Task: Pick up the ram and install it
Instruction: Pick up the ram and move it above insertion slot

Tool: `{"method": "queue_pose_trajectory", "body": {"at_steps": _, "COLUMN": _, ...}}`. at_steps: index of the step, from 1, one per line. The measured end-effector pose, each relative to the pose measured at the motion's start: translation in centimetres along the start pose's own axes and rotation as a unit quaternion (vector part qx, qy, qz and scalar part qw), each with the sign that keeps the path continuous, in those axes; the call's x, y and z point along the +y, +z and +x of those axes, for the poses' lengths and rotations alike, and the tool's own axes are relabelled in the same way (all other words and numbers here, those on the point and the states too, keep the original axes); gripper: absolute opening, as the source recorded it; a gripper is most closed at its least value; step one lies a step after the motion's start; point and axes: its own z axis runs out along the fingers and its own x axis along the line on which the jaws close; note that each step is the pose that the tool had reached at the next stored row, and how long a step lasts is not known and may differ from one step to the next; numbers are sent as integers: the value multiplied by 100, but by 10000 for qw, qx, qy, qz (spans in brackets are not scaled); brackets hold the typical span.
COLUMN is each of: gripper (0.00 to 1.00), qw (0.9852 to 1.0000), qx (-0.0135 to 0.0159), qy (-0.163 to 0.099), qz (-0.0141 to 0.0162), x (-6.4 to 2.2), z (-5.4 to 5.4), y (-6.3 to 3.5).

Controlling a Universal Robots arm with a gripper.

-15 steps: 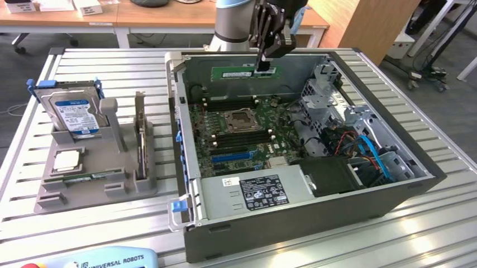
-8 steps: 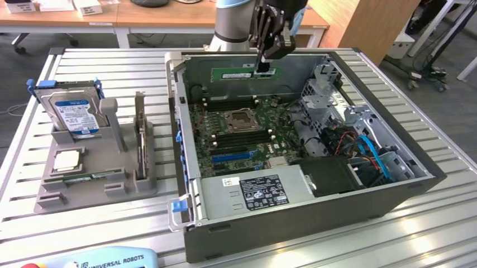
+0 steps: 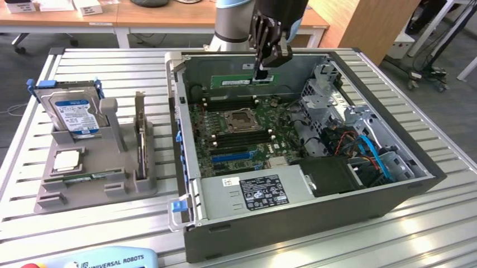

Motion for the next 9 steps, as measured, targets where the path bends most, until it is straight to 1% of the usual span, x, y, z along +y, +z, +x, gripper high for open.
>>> {"method": "queue_pose_trajectory", "body": {"at_steps": 4, "gripper": 11, "qw": 10000, "qx": 0, "qy": 0, "qz": 3, "x": -2, "z": 3, "y": 69}}
{"method": "queue_pose_trajectory", "body": {"at_steps": 9, "gripper": 11, "qw": 10000, "qx": 1, "qy": 0, "qz": 3, "x": -4, "z": 3, "y": 77}}
